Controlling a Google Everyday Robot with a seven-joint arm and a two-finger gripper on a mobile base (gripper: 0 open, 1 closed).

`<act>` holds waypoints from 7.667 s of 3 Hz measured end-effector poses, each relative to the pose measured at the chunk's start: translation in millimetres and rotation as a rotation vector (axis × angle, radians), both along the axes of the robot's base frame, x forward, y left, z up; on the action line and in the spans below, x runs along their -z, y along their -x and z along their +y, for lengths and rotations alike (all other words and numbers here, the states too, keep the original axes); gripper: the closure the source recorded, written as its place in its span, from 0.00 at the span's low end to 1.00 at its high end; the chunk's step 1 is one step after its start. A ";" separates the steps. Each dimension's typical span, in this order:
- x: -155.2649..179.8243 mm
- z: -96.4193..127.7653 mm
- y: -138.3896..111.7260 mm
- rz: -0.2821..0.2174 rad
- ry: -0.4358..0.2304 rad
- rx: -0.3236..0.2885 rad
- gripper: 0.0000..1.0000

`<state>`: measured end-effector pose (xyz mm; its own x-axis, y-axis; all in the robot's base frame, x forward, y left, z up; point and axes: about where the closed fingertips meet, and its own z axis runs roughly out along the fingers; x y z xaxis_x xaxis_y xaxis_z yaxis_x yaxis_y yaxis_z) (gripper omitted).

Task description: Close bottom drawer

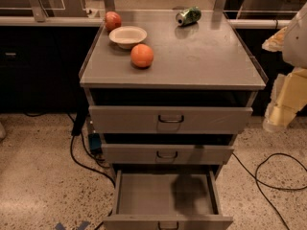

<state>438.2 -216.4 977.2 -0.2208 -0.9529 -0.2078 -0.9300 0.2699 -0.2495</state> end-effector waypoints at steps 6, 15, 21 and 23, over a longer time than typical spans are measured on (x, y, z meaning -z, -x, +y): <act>-0.1 0.0 0.0 0.000 0.000 0.000 1.00; 203.0 22.8 45.0 -0.017 -0.031 -0.122 1.00; 377.5 10.6 42.3 0.059 -0.126 -0.161 1.00; 433.6 13.9 43.1 0.028 -0.115 -0.146 1.00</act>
Offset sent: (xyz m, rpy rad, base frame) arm 0.0000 0.0000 0.0000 0.0000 0.0000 0.0000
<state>395.2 -202.5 543.6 -0.0893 -0.9456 -0.3128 -0.9675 0.1569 -0.1982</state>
